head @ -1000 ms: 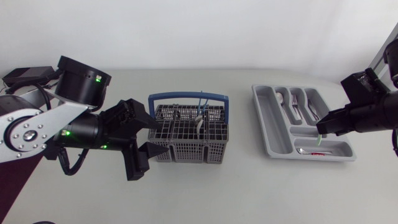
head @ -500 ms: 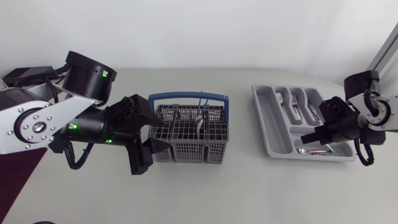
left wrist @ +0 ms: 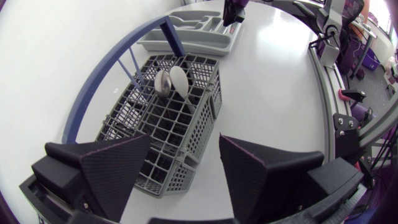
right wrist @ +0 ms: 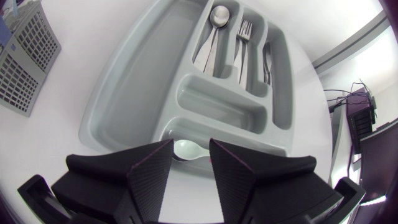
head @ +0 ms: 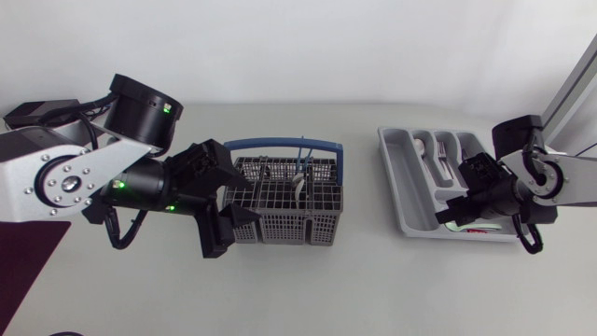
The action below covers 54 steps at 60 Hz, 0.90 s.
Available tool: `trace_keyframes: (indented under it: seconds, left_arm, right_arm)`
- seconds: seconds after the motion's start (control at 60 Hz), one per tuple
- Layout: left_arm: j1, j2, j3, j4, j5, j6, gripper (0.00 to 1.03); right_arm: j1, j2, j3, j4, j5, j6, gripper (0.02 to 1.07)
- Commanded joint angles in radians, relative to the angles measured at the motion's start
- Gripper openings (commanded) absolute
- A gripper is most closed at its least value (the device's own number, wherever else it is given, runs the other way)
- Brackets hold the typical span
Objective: Unload the cutlery basket into the drawer organizer.
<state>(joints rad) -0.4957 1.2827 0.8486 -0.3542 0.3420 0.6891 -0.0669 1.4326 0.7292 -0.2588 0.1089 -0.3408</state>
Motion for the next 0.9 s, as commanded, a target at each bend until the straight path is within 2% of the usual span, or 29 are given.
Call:
trace_keyframes:
  seconds: [0.0, 0.117, 0.267, 0.383, 0.433, 0.567, 0.667, 0.817, 0.883]
  left_arm:
    - [-0.01, 0.03, 0.04, -0.002, 0.003, 0.016, 0.96]
    - [-0.017, 0.049, 0.052, -0.002, 0.003, 0.016, 0.96]
    - [-0.017, 0.069, 0.076, -0.002, 0.003, 0.016, 0.96]
    - [-0.018, 0.078, 0.083, -0.002, 0.003, 0.016, 0.96]
    - [-0.02, 0.079, 0.083, -0.002, 0.003, 0.016, 0.96]
    - [-0.023, 0.081, 0.083, -0.002, 0.003, 0.016, 0.96]
    - [-0.023, 0.084, 0.079, -0.002, 0.003, 0.016, 0.96]
    - [-0.018, 0.081, 0.072, -0.002, 0.003, 0.029, 0.97]
    - [-0.018, 0.081, 0.07, -0.002, 0.003, 0.03, 0.97]
  right_arm:
    - [0.007, -0.08, -0.019, -0.022, -0.002, 0.014, 0.58]
    - [0.024, -0.192, -0.011, -0.086, -0.075, 0.031, 0.6]
    - [0.091, -0.285, 0.022, -0.198, -0.222, 0.086, 0.66]
    - [0.18, -0.313, 0.045, -0.237, -0.262, 0.154, 0.66]
    - [0.208, -0.311, 0.07, -0.261, -0.33, 0.186, 0.66]
    - [0.285, -0.287, 0.124, -0.27, -0.396, 0.286, 0.66]
    - [0.352, -0.282, 0.156, -0.252, -0.394, 0.405, 0.66]
    - [0.463, -0.253, 0.21, -0.246, -0.331, 0.589, 0.68]
    - [0.532, -0.239, 0.226, -0.252, -0.245, 0.678, 0.77]
